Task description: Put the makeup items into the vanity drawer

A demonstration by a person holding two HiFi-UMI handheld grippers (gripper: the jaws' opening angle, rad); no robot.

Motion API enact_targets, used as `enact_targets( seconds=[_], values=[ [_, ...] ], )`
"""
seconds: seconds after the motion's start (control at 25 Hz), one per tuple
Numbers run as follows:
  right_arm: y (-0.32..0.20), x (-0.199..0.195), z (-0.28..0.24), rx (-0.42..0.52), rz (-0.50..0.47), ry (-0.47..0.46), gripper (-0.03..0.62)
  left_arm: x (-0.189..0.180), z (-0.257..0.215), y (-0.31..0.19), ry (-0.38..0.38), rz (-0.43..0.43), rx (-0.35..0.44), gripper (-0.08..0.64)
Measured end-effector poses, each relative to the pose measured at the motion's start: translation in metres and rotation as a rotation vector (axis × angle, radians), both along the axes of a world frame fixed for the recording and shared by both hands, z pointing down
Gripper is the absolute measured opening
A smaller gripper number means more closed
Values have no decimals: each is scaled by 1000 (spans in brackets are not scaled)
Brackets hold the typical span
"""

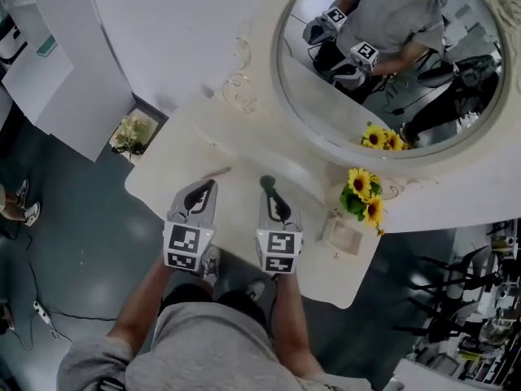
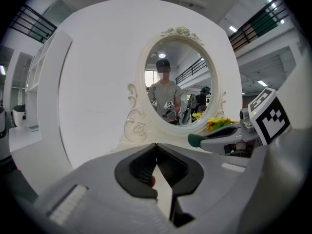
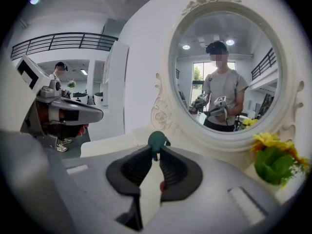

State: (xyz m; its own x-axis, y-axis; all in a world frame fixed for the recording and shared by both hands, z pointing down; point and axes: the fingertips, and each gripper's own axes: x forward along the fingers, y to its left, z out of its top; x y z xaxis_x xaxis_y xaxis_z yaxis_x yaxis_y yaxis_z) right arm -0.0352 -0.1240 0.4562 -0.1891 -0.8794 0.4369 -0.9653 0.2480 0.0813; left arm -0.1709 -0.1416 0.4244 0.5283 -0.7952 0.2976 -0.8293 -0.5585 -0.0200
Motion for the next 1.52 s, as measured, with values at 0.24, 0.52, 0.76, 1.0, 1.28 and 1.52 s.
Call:
enact_targets(
  seconds=[0.24,0.52,0.76,1.0,1.28,1.52],
  values=[
    [24,52,-28,55,105,9,52,55,-22,10,16,100,41,11],
    [60,120,-42,78,248,12,52,128,-34,28,32,240,54,11],
    [90,165,-45,85,343,14,52,181,-37,47,37,339,57,11],
    [120,205,-44,79,424,13,52,227,-36,70,37,428,54,11],
    [153,240,-29,52,499,3,52,267,-24,93,28,501,29,11],
    [172,265,-4,13,537,-7,52,295,-6,107,13,537,-3,11]
  ],
)
